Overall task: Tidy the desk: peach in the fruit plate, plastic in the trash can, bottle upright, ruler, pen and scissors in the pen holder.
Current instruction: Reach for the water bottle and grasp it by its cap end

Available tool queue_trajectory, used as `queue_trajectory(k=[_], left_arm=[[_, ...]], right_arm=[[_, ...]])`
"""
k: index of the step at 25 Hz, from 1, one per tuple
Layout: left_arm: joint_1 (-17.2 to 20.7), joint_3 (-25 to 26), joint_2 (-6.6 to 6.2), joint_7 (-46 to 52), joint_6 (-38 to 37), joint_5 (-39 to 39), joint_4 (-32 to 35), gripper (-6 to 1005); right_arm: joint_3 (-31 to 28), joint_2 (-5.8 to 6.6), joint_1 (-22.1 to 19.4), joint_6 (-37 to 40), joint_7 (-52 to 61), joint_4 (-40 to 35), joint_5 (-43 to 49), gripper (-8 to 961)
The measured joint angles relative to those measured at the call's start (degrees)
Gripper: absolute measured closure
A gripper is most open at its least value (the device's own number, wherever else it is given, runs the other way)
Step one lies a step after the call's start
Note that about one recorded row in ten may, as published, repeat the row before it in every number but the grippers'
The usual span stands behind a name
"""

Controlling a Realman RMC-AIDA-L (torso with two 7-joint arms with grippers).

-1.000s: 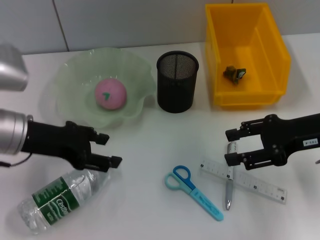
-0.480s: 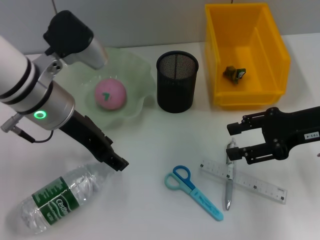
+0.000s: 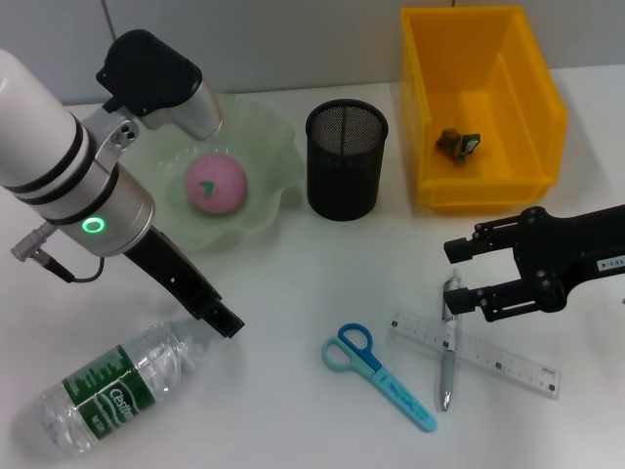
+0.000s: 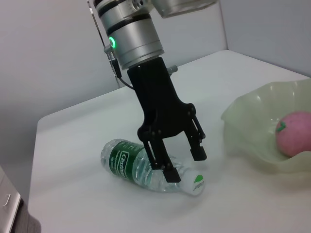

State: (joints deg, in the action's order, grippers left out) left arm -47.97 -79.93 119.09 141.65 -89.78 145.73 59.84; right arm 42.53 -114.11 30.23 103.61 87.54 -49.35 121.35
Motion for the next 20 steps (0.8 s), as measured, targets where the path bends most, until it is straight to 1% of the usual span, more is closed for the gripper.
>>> queue_trajectory(k=[8,20], left_arm=[[0.2,-0.4,0.0,0.2,1.2,0.9,-2.1,266],[1.1,-0.9,0.0,-0.8,2.9,0.5,-3.1,267]], right_arm=[[0.0,-0.24,0.0,0.3,-0.1,-0.1,0.7,260],[0.1,-0.46,0.0,0.4,-0.3,-0.1,0.8,261]])
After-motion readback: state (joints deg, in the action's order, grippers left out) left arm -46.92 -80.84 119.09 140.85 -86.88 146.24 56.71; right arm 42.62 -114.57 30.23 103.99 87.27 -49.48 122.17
